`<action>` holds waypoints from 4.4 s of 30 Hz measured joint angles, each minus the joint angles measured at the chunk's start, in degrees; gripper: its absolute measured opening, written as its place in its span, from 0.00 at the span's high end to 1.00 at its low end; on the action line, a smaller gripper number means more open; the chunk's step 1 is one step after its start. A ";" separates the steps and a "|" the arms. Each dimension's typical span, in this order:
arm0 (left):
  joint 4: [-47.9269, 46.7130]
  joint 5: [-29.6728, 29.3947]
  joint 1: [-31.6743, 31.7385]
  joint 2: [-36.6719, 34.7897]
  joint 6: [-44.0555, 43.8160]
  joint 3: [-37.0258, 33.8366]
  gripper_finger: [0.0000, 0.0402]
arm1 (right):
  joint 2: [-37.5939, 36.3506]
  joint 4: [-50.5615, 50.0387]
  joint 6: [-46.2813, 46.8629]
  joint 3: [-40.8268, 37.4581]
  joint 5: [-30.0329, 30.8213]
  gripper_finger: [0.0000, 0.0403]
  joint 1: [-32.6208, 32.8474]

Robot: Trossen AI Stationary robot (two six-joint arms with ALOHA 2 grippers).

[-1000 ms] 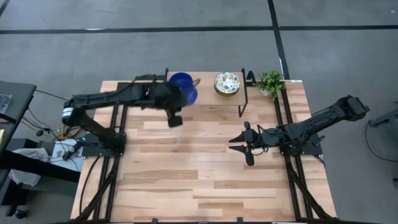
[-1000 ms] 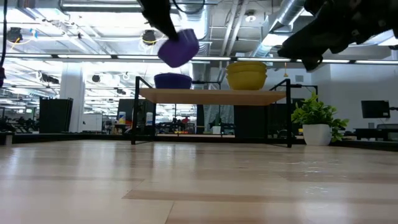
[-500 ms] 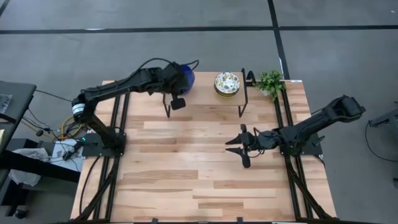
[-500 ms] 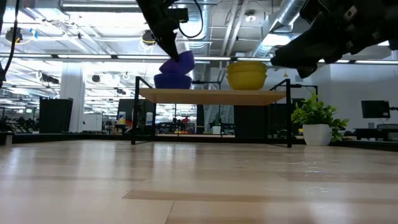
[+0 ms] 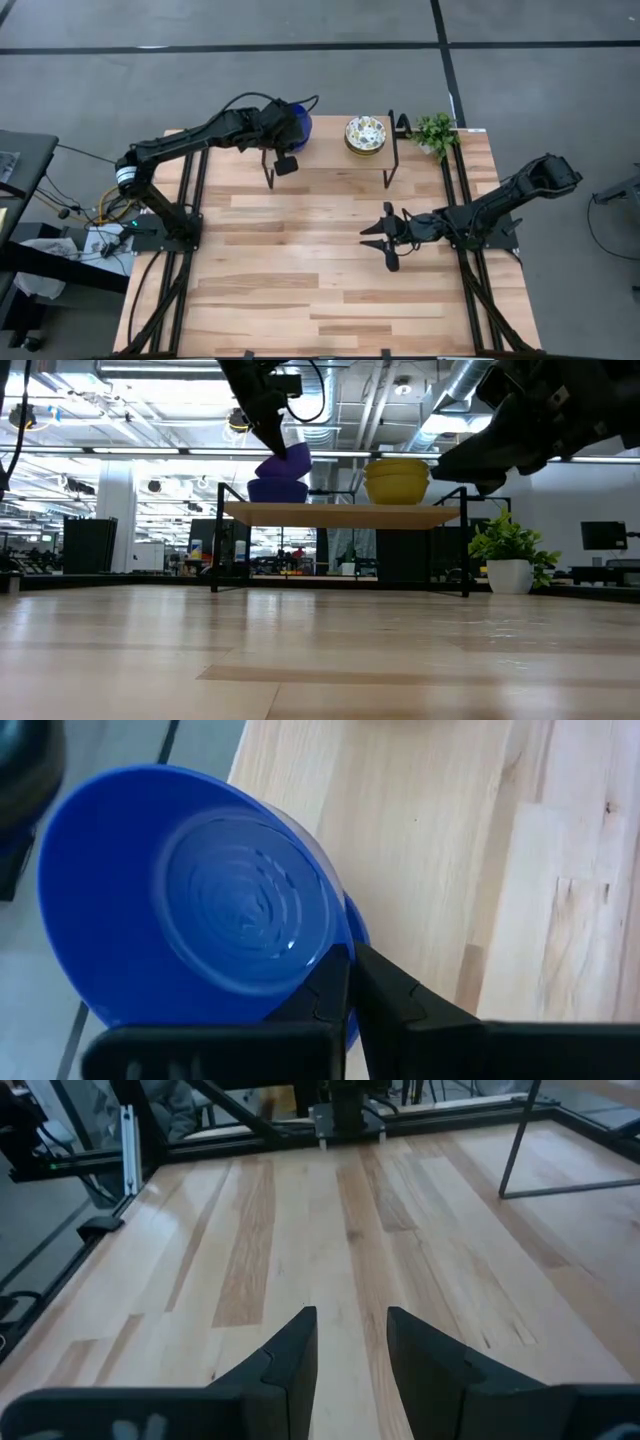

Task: Pick & Place Mini bowls
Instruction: Stack the blue bowl on top of the blue bowl on the shelf, then return to Home Position

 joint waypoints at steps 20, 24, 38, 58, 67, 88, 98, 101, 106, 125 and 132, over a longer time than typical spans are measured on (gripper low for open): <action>-0.23 -3.48 -0.15 -0.07 -0.02 -0.36 0.74 | -0.31 -0.04 0.02 0.00 -0.15 0.72 0.02; -0.23 -3.48 -0.15 -0.07 -0.04 -0.36 0.75 | -0.31 -0.04 0.02 0.00 -0.15 0.72 0.02; -0.27 -4.49 -1.09 -0.07 1.90 -0.38 0.86 | -0.31 -0.04 0.24 0.00 -0.13 0.72 0.02; -1.13 -4.52 -1.68 -0.07 2.40 -3.40 0.96 | -0.31 -0.04 0.52 0.02 -0.07 0.72 0.02; -0.18 -4.52 -1.68 -0.04 1.68 -3.57 0.86 | -0.31 -0.05 0.50 0.02 -0.07 0.72 0.02; 0.47 2.60 -1.66 -10.61 -4.61 -3.59 0.67 | -0.31 -0.04 0.50 0.07 -0.05 0.72 0.02; 7.55 11.54 -1.82 -28.74 -11.29 -15.03 0.67 | -0.31 -0.07 0.90 0.07 -0.02 0.72 -0.02; 11.83 16.67 -2.43 -33.65 -12.11 -22.16 0.67 | -0.32 -0.09 0.90 0.07 0.02 0.72 -0.13; 22.19 19.80 -4.04 -40.56 -15.38 -35.08 0.67 | -0.31 0.45 -0.54 0.07 0.07 0.72 -0.34; 41.59 19.86 -4.31 -61.58 -25.75 -67.89 0.67 | -1.64 2.92 -0.66 0.07 -0.67 0.72 -2.46; 42.44 21.29 -4.89 -71.37 -26.05 -74.53 0.67 | -1.62 2.77 1.46 0.07 -1.40 0.72 -2.29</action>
